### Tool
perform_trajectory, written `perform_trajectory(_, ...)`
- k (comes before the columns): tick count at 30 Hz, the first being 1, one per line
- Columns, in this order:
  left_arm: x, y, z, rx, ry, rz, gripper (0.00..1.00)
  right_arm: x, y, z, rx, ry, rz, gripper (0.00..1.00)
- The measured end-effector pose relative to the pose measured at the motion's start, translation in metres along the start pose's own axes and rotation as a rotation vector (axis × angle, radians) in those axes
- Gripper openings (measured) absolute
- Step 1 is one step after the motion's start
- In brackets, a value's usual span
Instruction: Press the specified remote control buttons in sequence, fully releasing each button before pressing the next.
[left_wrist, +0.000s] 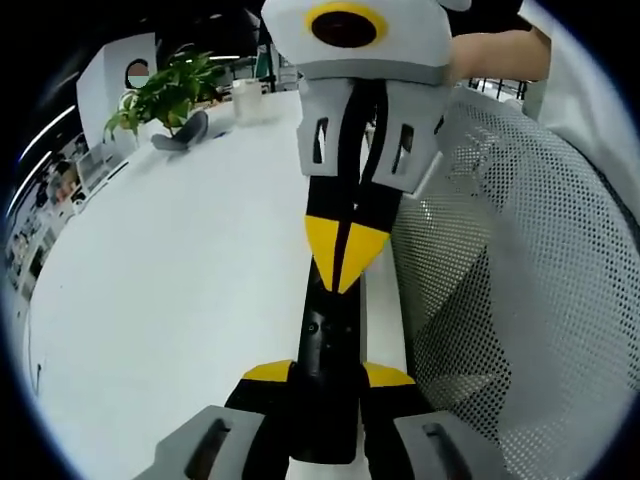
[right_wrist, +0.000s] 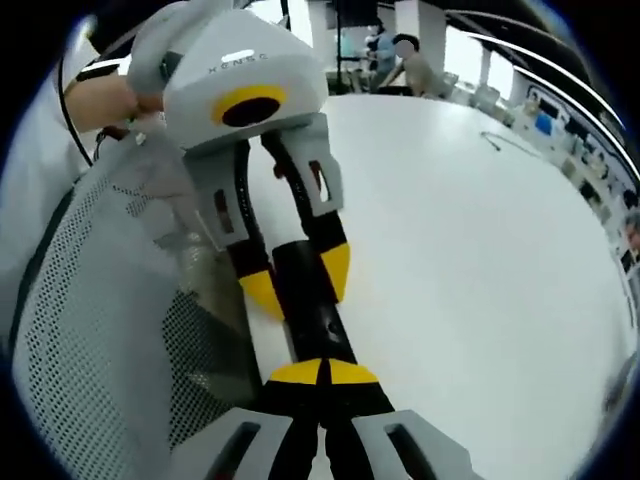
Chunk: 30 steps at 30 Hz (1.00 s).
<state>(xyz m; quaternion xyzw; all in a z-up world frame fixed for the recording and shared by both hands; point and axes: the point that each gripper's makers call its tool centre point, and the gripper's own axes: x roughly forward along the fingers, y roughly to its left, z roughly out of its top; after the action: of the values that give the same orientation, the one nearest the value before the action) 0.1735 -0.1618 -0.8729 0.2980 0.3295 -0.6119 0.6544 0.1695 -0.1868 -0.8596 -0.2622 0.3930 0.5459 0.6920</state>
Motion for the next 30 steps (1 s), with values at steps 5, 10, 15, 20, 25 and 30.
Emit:
perform_trajectory(5, 0.0000, -0.0005, -0.0001, 0.003, 0.002, -0.001, 0.24, 0.0030, -0.0029, -0.0039, -0.034, 0.036, -0.012, 0.00)
perform_trajectory(10, -0.0001, -0.0007, 0.0001, 0.003, 0.000, -0.002, 0.24, 0.0024, -0.0029, -0.0043, -0.057, 0.041, -0.008, 0.00)
perform_trajectory(15, -0.0002, -0.0011, 0.0002, 0.010, -0.004, -0.004, 0.24, 0.0038, -0.0028, -0.0041, -0.096, 0.109, 0.000, 0.00)
perform_trajectory(20, -0.0009, -0.0009, 0.0002, 0.022, -0.014, -0.011, 0.24, 0.0066, -0.0026, -0.0017, -0.203, 0.182, 0.032, 0.00)
perform_trajectory(25, -0.0010, -0.0007, 0.0002, 0.017, -0.019, -0.009, 0.24, 0.0042, -0.0035, -0.0027, -0.148, 0.104, 0.049, 0.00)
perform_trajectory(30, -0.0012, -0.0004, 0.0004, 0.012, -0.027, -0.008, 0.24, 0.0027, -0.0030, -0.0025, -0.091, 0.024, 0.021, 0.00)
